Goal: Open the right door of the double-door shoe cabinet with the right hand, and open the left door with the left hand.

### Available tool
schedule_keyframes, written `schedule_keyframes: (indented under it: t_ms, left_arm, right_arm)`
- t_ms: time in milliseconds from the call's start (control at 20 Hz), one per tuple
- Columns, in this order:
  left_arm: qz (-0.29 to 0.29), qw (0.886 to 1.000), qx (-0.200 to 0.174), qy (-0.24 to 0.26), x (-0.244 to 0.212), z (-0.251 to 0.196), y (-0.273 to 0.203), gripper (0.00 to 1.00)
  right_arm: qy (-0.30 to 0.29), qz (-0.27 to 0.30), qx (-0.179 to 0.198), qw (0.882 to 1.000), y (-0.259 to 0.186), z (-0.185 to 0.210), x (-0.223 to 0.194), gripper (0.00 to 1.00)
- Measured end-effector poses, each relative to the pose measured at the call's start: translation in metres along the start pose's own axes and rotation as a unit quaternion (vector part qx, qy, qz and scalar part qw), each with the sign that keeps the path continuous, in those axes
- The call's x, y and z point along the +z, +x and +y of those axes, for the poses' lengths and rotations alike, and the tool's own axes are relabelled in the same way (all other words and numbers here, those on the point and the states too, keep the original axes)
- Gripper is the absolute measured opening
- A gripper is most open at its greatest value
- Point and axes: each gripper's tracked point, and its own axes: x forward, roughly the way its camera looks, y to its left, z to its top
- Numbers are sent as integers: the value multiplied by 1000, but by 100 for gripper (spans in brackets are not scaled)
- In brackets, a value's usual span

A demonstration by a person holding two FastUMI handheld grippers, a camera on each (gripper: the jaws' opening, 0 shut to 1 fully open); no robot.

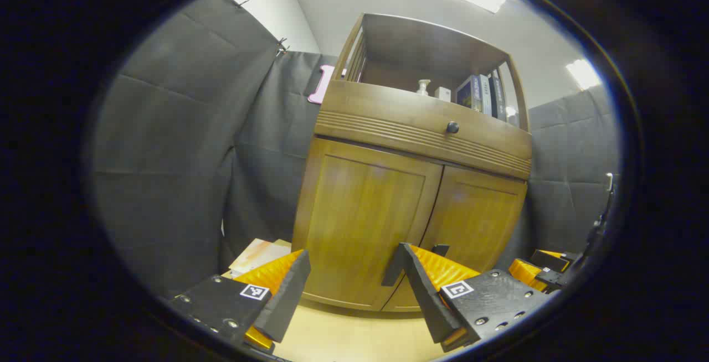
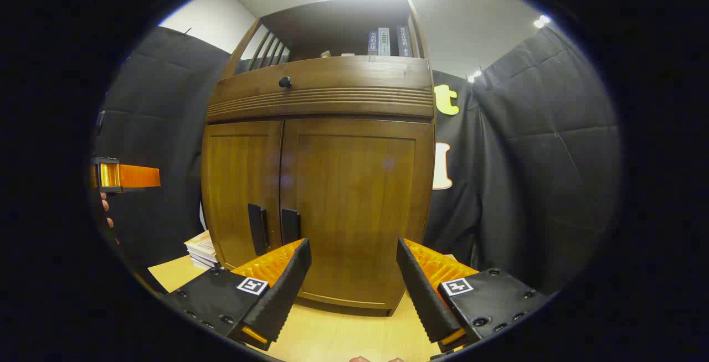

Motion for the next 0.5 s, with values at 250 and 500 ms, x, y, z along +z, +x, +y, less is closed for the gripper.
schedule_keyframes:
  t_ms: [250,500]
  left_arm:
    - [7,999,2,41,-2,6,-3,98]
    - [-12,995,-70,74,16,-3,-2,98]
  right_arm:
    - [8,15,1,1000,-1,16,0,97]
    - [10,19,-33,999,-8,20,4,97]
